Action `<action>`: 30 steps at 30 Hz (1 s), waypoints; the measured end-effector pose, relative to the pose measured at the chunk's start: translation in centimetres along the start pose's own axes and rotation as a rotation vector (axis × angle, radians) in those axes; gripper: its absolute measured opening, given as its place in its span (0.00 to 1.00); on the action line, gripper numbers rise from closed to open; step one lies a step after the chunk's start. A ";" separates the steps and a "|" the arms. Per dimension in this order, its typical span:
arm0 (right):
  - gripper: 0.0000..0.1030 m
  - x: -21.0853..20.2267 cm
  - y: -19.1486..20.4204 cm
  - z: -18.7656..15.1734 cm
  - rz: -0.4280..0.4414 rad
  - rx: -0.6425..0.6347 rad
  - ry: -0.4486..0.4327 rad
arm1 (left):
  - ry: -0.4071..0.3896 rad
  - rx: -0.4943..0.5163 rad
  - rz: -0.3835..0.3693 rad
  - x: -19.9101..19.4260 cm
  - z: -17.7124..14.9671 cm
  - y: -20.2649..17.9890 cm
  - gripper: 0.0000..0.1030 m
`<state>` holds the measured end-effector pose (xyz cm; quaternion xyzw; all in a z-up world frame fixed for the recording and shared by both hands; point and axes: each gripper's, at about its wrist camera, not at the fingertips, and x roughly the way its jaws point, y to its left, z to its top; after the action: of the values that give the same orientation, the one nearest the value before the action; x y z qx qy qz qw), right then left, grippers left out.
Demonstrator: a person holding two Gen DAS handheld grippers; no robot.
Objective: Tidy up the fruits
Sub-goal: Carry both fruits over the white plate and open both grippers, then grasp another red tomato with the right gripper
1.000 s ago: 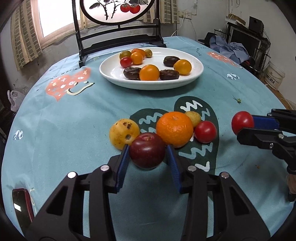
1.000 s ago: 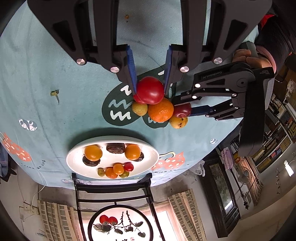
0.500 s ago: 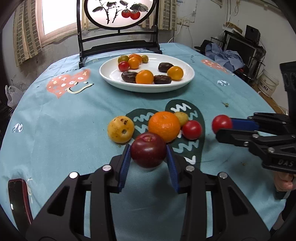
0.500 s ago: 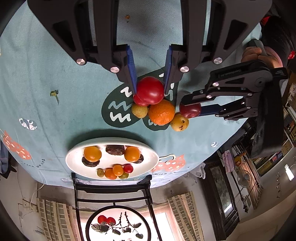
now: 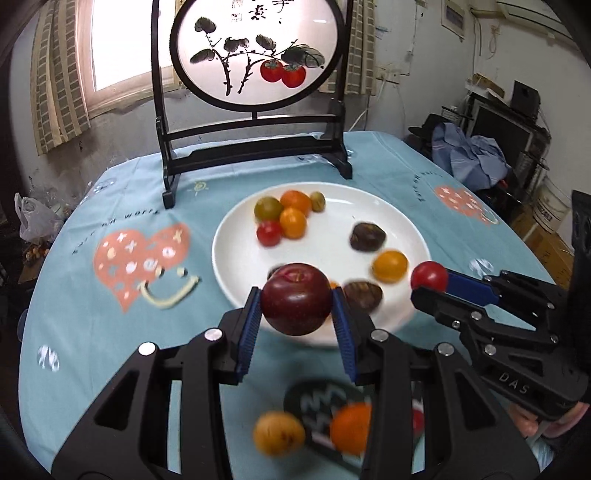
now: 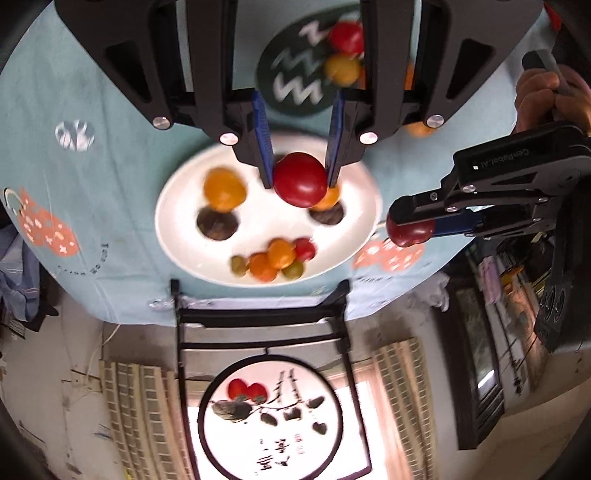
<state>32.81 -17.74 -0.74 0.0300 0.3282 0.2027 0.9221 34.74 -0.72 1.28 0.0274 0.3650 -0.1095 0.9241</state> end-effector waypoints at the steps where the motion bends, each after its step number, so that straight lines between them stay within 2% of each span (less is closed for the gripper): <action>1: 0.27 0.8 -0.4 0.4 -0.008 0.004 0.008 | 0.002 0.006 0.008 0.8 0.6 -0.1 0.38; 7: 0.30 3.9 -1.8 1.8 -0.022 0.019 0.048 | 0.053 0.003 0.037 5.3 2.5 -0.3 0.39; 8: 0.35 4.0 -1.9 1.9 -0.025 0.024 0.055 | 0.059 -0.004 0.048 5.5 2.5 -0.3 0.45; 9: 0.39 4.0 -1.9 1.9 -0.028 0.027 0.059 | 0.055 -0.006 0.062 5.5 2.5 -0.3 0.68; 11: 0.40 3.4 -1.9 1.8 -0.032 0.032 0.044 | 0.002 -0.007 0.114 4.0 2.5 -0.3 0.80; 14: 0.40 2.1 -1.5 1.4 -0.024 0.020 0.031 | -0.028 -0.013 0.108 1.7 2.2 0.0 0.84; 18: 0.42 -0.5 -0.4 -0.1 -0.018 -0.002 0.002 | -0.073 -0.077 0.106 -2.2 0.5 1.0 0.93; 23: 0.43 -2.5 1.0 -3.1 0.047 -0.012 0.037 | -0.107 -0.173 0.104 -5.4 -4.5 2.8 0.98; 26: 0.43 -3.2 2.3 -4.9 0.071 -0.066 0.063 | -0.071 -0.190 0.124 -5.1 -7.6 3.6 0.98; 28: 0.43 -3.3 3.1 -6.2 0.087 -0.094 0.105 | -0.017 -0.196 0.133 -4.5 -8.6 4.1 0.98; 30: 0.43 -3.2 3.8 -7.1 0.109 -0.110 0.147 | -0.010 -0.227 0.125 -4.7 -9.2 4.9 0.98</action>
<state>24.88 -16.05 -3.67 -0.0180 0.3812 0.2721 0.8834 26.37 6.10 -2.42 -0.0551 0.3680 -0.0099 0.9282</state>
